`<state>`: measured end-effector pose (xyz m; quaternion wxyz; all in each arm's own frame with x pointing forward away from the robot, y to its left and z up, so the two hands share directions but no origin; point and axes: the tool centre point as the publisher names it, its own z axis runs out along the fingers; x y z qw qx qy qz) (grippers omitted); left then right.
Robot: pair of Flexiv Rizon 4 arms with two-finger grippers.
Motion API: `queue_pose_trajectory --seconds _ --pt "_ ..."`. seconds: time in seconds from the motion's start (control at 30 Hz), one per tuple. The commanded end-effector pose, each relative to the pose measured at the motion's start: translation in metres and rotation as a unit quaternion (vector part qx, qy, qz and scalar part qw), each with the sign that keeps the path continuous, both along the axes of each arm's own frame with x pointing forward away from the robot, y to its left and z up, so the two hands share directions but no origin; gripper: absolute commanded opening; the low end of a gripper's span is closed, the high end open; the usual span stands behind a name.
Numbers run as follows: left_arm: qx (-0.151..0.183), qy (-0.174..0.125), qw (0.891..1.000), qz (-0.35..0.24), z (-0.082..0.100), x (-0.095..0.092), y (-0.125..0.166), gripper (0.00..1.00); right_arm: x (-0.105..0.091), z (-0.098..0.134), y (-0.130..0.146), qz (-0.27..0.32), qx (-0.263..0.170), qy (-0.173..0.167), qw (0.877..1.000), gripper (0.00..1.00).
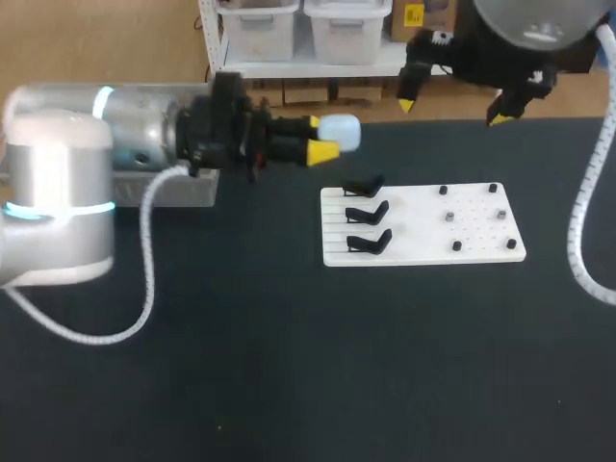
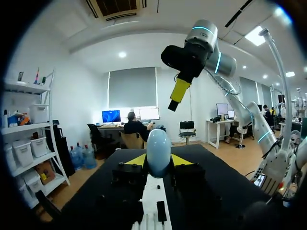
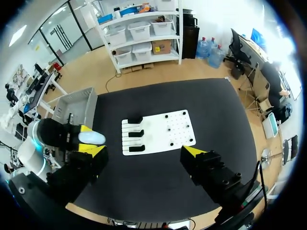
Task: Pick up each earbud case from the left stands, insert the matching earbuds, close the lid, and place the case in the box.
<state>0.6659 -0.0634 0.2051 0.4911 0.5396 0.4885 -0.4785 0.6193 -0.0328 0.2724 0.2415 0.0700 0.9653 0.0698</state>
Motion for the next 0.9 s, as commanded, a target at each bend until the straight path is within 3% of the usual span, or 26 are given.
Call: queue_pose_trajectory --seconds 0.03,0.27,0.37,0.43,0.5,0.53,0.6,0.73,0.9 --pt "0.035 -0.004 0.996 0.078 0.022 -0.007 0.045 0.00 -0.002 -0.003 -0.002 -0.004 0.000 -0.029 1.000 1.00" --pt "0.067 0.024 0.983 0.171 0.017 0.021 0.122 0.00 -0.002 -0.003 -0.002 -0.004 0.000 -0.029 1.000 1.00" --pt "0.093 0.037 0.973 0.207 0.011 0.029 0.154 0.00 -0.002 -0.003 -0.002 -0.004 0.000 -0.029 1.000 1.00" --pt "0.127 0.045 0.965 0.225 0.004 0.036 0.172 0.00 -0.002 -0.003 -0.002 -0.004 0.000 -0.029 1.000 1.00" --pt "0.119 0.057 0.961 0.242 -0.002 0.043 0.189 0.00 -0.002 -0.003 -0.002 -0.004 0.000 -0.029 1.000 1.00" --pt "0.143 0.057 0.957 0.244 -0.005 0.048 0.195 0.00 -0.002 -0.003 -0.002 -0.004 0.000 -0.029 1.000 1.00" --pt "0.143 0.065 0.954 0.257 -0.012 0.062 0.211 0.00 -0.002 -0.003 -0.002 -0.004 0.000 -0.029 1.000 1.00" --pt "0.186 0.076 0.940 0.276 -0.027 0.089 0.237 0.00 -0.002 -0.003 -0.002 -0.004 0.000 -0.029 1.000 1.00" --pt "0.205 0.092 0.929 0.296 -0.044 0.128 0.272 0.00 -0.002 -0.003 -0.002 -0.004 0.000 -0.029 1.000 1.00"
